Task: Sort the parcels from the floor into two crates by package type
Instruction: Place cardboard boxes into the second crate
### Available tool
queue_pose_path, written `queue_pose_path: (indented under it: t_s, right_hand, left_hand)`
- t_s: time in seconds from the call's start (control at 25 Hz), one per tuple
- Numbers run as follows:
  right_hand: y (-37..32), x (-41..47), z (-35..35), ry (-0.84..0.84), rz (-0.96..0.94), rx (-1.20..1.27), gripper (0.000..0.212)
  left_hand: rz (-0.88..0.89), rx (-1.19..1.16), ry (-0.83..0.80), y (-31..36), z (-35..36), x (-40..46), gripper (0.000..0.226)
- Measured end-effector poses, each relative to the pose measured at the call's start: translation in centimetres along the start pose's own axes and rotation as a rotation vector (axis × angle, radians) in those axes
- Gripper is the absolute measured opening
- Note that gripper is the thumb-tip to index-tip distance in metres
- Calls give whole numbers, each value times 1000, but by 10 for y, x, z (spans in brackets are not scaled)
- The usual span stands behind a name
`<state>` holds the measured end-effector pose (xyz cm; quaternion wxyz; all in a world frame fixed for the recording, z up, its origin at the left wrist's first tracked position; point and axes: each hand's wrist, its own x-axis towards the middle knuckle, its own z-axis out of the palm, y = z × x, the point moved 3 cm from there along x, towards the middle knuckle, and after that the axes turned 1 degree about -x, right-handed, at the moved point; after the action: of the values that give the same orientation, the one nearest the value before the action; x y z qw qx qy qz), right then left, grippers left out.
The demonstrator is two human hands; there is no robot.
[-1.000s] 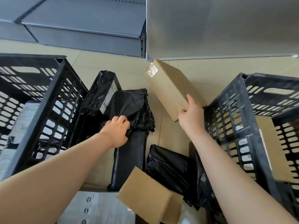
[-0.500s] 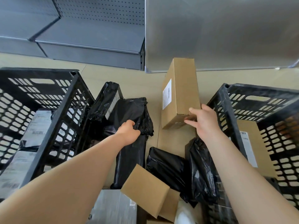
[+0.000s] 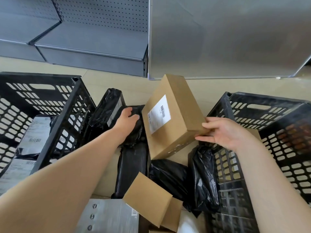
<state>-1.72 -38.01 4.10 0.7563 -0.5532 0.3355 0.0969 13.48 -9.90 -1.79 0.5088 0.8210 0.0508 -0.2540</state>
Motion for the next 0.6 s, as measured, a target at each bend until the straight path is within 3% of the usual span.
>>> queue_pose_path:
  t_s: [0.12, 0.24, 0.4, 0.48, 0.6]
  right_hand:
    - [1, 11, 3, 52, 34, 5, 50]
    - [26, 26, 34, 17, 123, -66, 39]
    - [41, 34, 54, -26, 184, -147, 82]
    - [43, 34, 53, 41, 145, -204, 106]
    - [41, 35, 52, 217, 17, -339, 111]
  left_hand:
    - [-21, -80, -98, 5, 12, 1, 72]
    - [-71, -50, -293, -1, 48, -10, 64]
    - [26, 114, -309, 0, 69, -15, 64]
    - [76, 173, -327, -2, 72, -15, 65]
    - [110, 239, -335, -4, 72, -16, 67]
